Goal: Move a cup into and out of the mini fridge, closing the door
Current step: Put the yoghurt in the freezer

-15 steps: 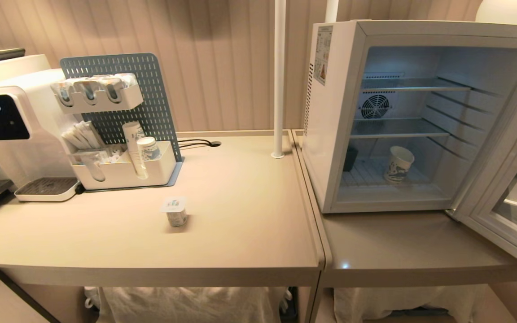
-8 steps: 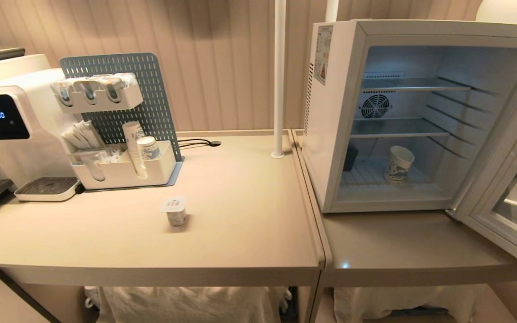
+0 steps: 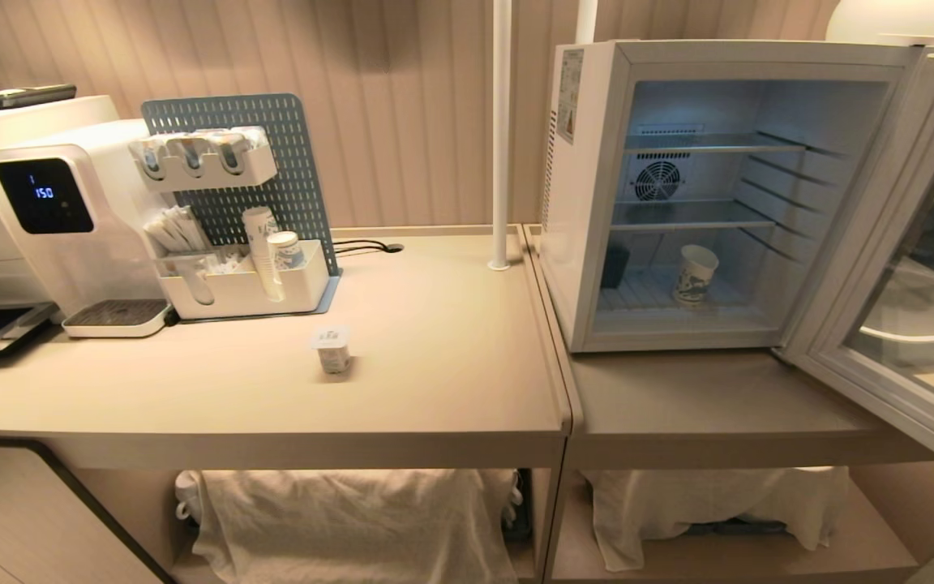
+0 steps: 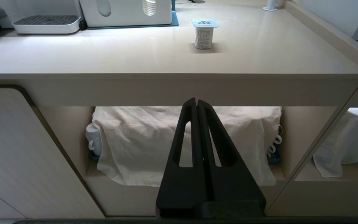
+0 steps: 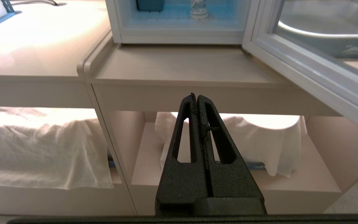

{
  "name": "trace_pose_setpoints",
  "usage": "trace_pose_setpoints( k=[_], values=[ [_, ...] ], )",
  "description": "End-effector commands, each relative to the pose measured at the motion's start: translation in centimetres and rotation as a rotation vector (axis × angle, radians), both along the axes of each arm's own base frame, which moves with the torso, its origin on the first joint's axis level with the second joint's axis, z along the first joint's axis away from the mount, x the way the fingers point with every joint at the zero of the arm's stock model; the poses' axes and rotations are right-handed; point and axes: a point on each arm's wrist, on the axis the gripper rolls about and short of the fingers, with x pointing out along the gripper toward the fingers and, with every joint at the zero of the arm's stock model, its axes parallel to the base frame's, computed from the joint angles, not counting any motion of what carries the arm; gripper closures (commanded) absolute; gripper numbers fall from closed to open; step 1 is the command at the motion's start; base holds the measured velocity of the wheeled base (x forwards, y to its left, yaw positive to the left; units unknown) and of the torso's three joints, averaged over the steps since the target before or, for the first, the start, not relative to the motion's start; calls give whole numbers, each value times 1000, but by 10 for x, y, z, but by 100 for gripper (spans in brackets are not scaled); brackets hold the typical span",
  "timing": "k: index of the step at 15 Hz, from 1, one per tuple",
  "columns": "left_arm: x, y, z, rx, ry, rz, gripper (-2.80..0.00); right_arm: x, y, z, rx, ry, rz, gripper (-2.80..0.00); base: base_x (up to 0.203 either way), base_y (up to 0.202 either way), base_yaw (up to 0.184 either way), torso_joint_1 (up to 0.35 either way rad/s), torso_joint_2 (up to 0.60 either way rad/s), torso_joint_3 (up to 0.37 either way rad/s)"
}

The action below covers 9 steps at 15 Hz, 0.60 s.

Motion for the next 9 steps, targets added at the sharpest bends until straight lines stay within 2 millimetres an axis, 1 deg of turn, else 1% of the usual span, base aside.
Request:
trace_pose_setpoints(
  k=[1, 3, 4, 5, 9],
  values=[
    [0, 0, 0, 0, 0, 1, 0, 0, 0, 0, -1, 2, 2, 0, 0, 0, 0, 0, 0, 0],
    [0, 0, 0, -1, 0, 0, 0, 0, 0, 0, -1, 1, 2, 0, 0, 0, 0, 0, 0, 0],
    [0, 0, 0, -1, -1, -1, 0, 0, 0, 0, -1, 2, 1, 0, 4, 93, -12, 2, 2, 6],
    [0, 0, 0, -1, -1, -1, 0, 0, 0, 0, -1, 3, 2, 0, 2, 142, -3, 3, 3, 2],
    [0, 0, 0, 0, -1, 0, 0, 0, 0, 0, 1, 2, 2, 0, 0, 191, 1, 2, 4, 4]
  ],
)
